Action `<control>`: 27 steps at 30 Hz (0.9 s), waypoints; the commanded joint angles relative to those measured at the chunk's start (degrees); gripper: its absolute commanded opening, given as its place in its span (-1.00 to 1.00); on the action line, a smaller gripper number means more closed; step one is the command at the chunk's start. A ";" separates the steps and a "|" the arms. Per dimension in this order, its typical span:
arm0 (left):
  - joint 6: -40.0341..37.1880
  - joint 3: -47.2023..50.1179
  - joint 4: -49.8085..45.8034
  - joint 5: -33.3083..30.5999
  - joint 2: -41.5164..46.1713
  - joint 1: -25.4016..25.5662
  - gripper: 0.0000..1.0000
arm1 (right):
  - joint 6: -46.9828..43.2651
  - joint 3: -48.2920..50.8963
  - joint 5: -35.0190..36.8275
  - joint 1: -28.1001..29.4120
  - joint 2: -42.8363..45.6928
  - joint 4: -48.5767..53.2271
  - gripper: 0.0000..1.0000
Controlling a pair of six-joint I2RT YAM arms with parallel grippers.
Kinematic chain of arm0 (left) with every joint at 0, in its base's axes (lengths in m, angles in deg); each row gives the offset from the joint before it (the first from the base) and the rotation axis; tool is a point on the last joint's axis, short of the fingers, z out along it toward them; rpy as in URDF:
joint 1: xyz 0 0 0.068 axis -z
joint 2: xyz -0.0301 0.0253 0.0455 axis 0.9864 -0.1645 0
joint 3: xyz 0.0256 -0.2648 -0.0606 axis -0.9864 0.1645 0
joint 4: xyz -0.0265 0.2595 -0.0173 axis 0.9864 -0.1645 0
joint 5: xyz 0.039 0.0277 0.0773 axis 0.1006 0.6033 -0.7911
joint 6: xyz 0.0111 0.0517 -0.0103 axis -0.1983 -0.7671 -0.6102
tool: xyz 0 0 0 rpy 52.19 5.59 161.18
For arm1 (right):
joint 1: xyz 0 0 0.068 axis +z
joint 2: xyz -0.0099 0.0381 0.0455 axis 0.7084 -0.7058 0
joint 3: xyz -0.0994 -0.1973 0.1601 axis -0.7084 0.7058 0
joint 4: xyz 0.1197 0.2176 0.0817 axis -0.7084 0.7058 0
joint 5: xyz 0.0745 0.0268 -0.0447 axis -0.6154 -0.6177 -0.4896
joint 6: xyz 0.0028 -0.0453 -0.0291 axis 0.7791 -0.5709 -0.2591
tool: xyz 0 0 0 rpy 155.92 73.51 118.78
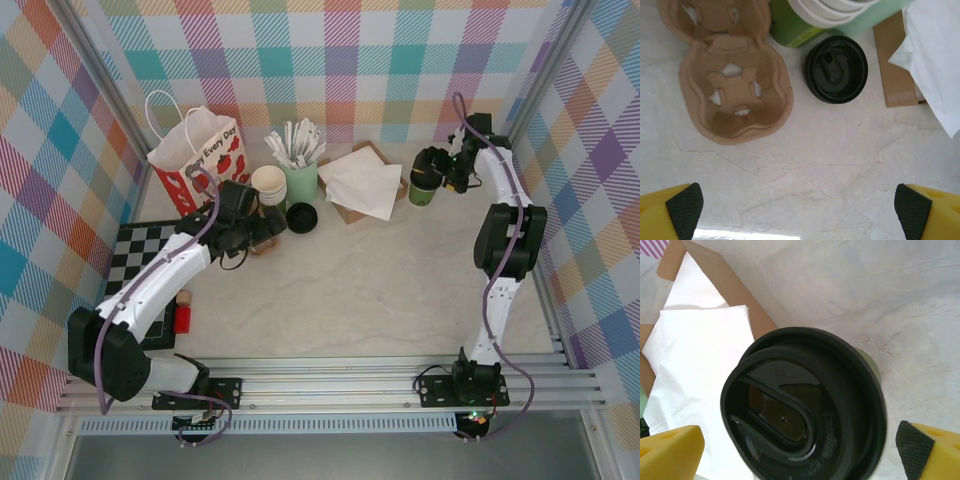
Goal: Pack the takeout coffee
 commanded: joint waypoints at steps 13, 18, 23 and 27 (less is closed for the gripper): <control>3.93 -27.08 -12.50 -13.70 -7.07 -22.17 1.00 | 6.17 37.19 7.26 4.11 48.79 -13.33 1.00; 7.72 -32.65 -11.49 -15.36 -13.96 -25.82 1.00 | 4.86 43.95 0.21 11.09 54.71 -15.62 1.00; 7.05 -35.78 -10.90 -12.86 -19.11 -27.78 0.86 | 7.04 51.24 3.84 26.53 53.93 -25.61 1.00; 5.43 -37.72 -11.59 -12.50 -21.84 -28.41 0.65 | 13.84 51.91 9.88 38.14 44.21 -32.58 1.00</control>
